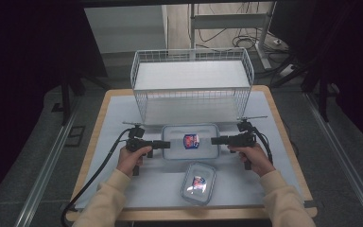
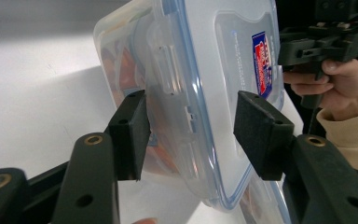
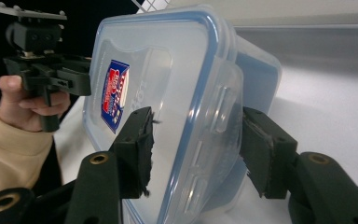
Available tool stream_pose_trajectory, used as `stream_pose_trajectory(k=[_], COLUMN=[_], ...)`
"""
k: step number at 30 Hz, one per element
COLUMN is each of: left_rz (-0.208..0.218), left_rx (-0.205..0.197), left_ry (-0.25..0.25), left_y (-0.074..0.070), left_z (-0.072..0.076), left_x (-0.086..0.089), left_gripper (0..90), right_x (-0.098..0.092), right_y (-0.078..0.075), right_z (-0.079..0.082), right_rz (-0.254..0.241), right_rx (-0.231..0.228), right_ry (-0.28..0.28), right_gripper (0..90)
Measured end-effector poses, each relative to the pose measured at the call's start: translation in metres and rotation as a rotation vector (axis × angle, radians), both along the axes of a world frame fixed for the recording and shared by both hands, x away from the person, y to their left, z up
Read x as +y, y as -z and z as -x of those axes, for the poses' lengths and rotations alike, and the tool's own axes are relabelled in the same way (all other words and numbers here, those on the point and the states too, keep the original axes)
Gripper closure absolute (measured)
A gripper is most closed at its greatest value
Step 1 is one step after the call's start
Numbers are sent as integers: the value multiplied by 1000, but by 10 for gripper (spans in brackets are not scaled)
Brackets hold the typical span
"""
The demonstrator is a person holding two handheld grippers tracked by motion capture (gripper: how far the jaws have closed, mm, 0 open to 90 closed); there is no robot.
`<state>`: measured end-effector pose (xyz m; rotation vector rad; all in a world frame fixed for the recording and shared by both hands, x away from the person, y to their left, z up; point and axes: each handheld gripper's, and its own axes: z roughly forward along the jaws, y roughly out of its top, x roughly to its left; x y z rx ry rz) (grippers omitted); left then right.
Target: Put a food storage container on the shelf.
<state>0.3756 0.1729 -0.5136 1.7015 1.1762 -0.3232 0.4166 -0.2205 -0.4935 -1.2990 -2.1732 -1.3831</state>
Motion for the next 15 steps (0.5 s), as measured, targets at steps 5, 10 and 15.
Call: stream_pose_trajectory(k=[5,10,15], left_rz=[10,24,20], left_rx=[2,5,11], left_ry=[6,7,-1], left_y=[1,3,2], left_z=[-2,-3,-3], left_x=[1,3,3], left_gripper=[472,490,492], right_x=[0,-1,0], right_y=[1,1,1], right_z=[-1,-1,-1], right_rz=[-6,-10,-11], right_rx=[9,12,19], right_ry=[5,7,18], right_gripper=[468,472,475])
